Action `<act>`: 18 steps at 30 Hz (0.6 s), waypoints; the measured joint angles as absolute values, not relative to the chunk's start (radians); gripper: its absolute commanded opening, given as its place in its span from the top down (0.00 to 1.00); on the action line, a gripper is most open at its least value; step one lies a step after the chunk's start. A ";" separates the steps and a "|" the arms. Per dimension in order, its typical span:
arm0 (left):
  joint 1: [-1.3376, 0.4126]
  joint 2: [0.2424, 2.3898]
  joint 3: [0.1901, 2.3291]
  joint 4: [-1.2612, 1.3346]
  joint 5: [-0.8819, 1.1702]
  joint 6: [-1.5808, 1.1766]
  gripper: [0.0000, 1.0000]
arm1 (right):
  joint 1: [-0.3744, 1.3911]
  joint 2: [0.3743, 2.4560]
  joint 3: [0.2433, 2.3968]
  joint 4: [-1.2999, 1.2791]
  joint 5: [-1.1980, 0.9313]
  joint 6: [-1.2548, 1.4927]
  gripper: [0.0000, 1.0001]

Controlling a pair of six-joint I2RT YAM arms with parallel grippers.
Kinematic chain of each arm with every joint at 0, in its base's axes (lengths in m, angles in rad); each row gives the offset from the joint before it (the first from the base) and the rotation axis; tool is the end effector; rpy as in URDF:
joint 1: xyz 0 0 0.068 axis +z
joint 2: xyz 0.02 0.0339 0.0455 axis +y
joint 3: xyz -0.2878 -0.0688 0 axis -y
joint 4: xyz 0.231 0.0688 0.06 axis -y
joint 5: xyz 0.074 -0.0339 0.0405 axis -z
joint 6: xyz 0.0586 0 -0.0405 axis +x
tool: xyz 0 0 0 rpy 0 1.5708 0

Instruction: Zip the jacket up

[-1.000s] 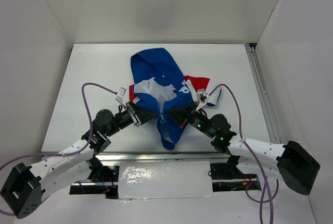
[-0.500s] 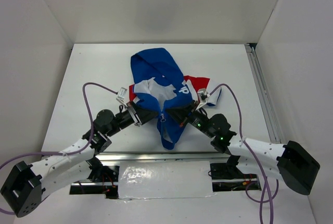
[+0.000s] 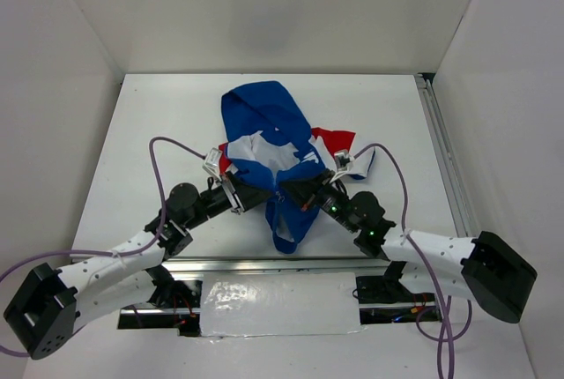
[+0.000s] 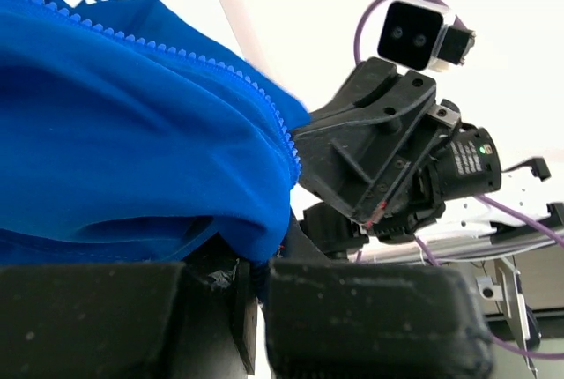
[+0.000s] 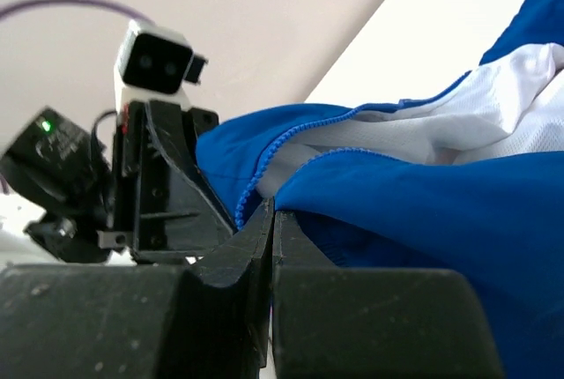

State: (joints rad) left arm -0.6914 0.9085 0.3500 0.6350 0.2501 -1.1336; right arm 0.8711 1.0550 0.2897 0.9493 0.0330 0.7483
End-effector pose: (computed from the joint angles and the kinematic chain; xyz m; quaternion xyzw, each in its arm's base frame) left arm 0.1457 -0.1394 0.2789 -0.0586 0.6779 -0.6276 0.3783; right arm 0.1409 0.1644 0.2714 -0.0265 0.6386 0.5495 0.5380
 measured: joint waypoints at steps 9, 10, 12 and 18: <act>-0.722 0.898 0.350 0.596 0.159 -1.155 1.00 | 0.875 1.028 0.290 0.908 0.083 0.942 1.00; -0.723 0.898 0.350 0.592 0.156 -1.154 1.00 | 0.875 1.035 0.294 0.907 0.083 0.956 1.00; -0.723 0.898 0.350 0.591 0.158 -1.146 1.00 | 0.875 1.051 0.300 0.906 0.082 0.973 1.00; -0.722 0.920 0.373 0.583 0.202 -1.090 1.00 | 0.875 1.053 0.318 0.884 0.084 0.989 1.00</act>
State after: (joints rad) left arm -0.7223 0.9203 0.3733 0.5831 0.2016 -1.0897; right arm 0.8745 1.0534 0.3180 0.8837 0.0841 0.9890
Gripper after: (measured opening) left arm 0.117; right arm 0.009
